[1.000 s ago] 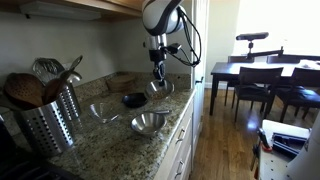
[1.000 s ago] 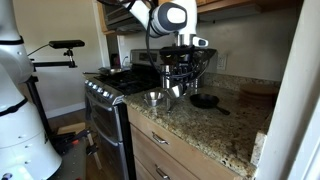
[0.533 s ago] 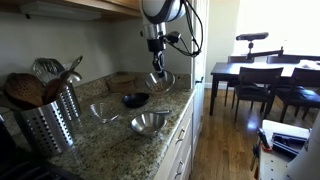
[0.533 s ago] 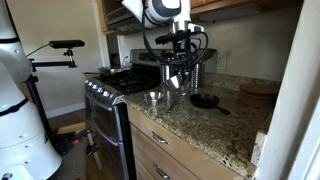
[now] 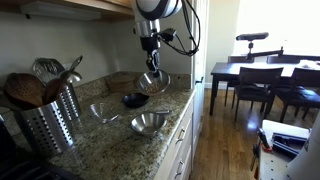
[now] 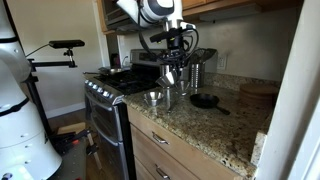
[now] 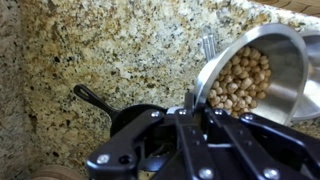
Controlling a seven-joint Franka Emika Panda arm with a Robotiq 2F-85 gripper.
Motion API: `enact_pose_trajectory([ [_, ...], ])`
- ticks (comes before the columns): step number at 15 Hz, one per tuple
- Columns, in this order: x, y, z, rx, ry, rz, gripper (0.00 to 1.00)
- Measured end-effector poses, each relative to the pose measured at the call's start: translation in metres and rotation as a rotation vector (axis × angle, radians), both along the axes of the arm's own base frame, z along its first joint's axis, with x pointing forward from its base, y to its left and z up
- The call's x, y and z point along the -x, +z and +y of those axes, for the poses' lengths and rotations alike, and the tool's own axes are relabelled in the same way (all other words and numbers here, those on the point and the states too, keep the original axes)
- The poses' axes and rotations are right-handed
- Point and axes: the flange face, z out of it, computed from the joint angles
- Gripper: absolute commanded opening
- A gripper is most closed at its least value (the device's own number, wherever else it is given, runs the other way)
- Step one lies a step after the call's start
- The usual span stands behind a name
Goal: Pour the contents of the silver bowl into the other silver bowl
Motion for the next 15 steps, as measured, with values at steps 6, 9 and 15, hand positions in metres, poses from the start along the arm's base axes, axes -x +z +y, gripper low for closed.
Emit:
enact_pose_trajectory([
  [6,0.020,0.000,0.033,0.040,0.000,0.010,0.08],
  [9,0.037,-0.002,0.047,0.054,0.004,0.020,0.08],
  [15,0.062,-0.010,0.071,0.090,0.019,0.027,0.08],
])
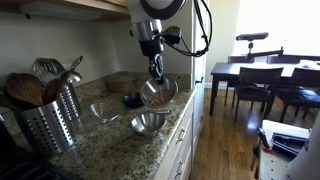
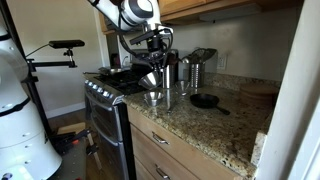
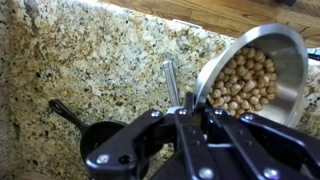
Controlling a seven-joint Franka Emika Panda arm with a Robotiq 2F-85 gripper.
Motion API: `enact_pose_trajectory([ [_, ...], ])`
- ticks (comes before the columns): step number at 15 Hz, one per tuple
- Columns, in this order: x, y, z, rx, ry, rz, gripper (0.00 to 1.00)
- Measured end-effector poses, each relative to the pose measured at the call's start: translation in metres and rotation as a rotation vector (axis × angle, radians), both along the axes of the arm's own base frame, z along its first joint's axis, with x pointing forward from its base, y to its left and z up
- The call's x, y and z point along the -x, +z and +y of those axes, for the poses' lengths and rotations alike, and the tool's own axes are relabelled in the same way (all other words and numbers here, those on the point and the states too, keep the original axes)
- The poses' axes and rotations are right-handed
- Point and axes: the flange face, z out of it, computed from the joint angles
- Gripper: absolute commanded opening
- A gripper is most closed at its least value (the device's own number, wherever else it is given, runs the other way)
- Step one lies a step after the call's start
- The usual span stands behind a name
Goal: Pour the contents of the silver bowl into the other silver bowl
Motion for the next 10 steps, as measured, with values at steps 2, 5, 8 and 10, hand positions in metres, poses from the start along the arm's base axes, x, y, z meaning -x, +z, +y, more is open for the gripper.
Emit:
enact_pose_trajectory([
  [2,0.004,-0.007,0.002,0.037,0.000,0.000,0.08],
  [5,0.006,-0.014,0.000,0.091,-0.002,-0.001,0.08],
  [8,0.006,-0.018,-0.002,0.133,-0.001,-0.002,0.08],
  [10,0.005,-0.019,-0.001,0.154,0.014,-0.005,0.08],
])
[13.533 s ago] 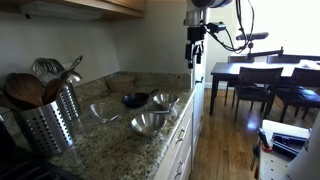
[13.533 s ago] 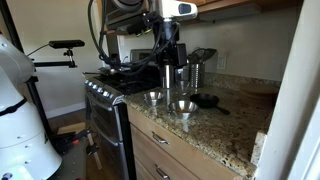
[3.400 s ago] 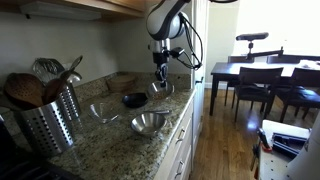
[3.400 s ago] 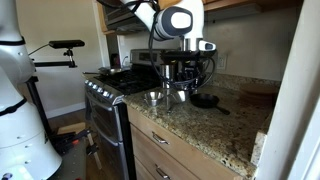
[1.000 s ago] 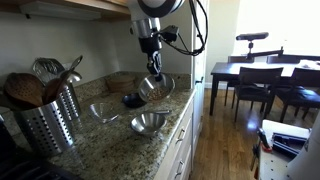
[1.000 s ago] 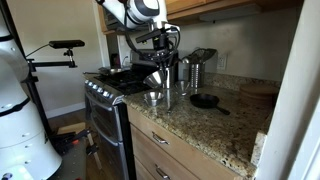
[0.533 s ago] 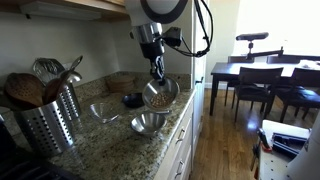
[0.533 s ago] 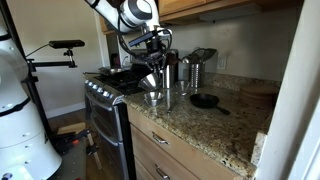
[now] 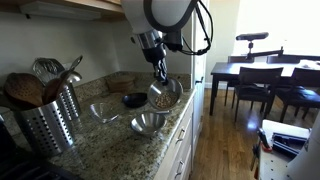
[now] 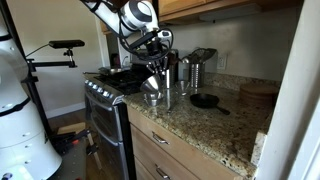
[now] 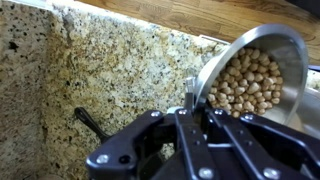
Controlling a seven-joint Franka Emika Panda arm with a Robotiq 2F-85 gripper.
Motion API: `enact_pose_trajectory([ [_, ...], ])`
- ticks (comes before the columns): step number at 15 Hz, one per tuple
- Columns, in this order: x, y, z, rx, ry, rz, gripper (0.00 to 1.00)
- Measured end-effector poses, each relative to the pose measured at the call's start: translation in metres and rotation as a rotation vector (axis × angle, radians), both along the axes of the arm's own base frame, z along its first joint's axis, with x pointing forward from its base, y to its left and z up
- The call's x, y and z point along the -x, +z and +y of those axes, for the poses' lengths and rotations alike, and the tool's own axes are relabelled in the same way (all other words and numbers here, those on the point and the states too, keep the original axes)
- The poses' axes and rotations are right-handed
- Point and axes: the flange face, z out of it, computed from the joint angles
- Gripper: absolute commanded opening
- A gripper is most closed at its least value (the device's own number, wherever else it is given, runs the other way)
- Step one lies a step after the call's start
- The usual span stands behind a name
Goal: Pour the contents of the silver bowl into the other silver bowl
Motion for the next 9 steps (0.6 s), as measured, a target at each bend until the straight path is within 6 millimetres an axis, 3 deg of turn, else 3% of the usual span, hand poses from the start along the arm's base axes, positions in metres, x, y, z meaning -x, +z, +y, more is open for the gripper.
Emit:
enact_pose_trajectory([
  [9,-0.017,0.001,0.026,0.058,0.080,-0.008,0.08],
])
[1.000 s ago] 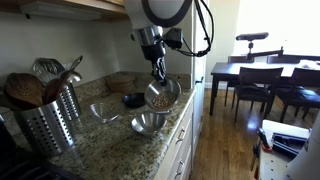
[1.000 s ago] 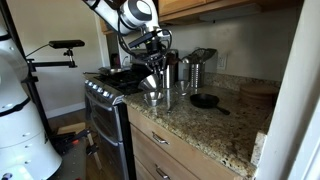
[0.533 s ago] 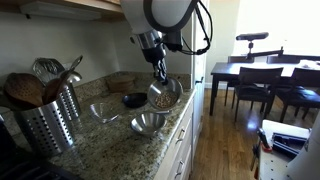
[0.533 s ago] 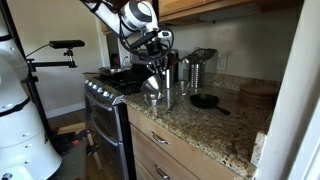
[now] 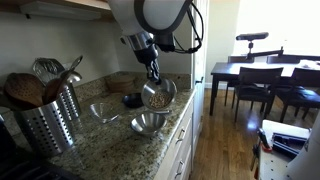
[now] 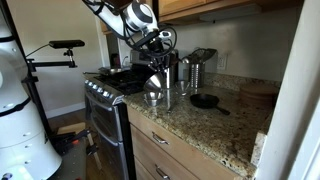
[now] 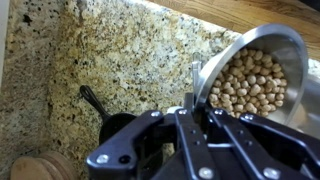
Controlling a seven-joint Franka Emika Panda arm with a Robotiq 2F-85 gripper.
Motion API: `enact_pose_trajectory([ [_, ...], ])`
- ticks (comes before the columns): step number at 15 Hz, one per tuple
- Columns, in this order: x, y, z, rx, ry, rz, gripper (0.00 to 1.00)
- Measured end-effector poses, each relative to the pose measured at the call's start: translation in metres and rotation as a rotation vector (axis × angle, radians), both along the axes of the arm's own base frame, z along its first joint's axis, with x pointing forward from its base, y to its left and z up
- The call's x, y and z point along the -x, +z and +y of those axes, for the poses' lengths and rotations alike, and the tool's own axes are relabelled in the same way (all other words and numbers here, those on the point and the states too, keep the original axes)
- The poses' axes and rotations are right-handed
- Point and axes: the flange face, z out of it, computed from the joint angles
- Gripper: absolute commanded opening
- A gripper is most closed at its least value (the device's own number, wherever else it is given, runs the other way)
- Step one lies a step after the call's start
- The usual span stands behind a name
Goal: Pour the contents of the silver bowl into the other silver bowl
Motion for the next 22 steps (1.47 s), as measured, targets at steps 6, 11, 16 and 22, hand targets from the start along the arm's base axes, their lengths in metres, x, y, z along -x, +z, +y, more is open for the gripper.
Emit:
enact_pose_trajectory([
  [6,-0.006,-0.008,0.029,0.035,0.059,-0.009,0.08],
  [11,-0.006,-0.015,0.047,0.090,0.092,-0.030,0.08],
  [16,-0.006,-0.018,0.058,0.172,0.112,-0.068,0.08],
  [22,-0.005,-0.026,0.076,0.247,0.146,-0.100,0.08],
])
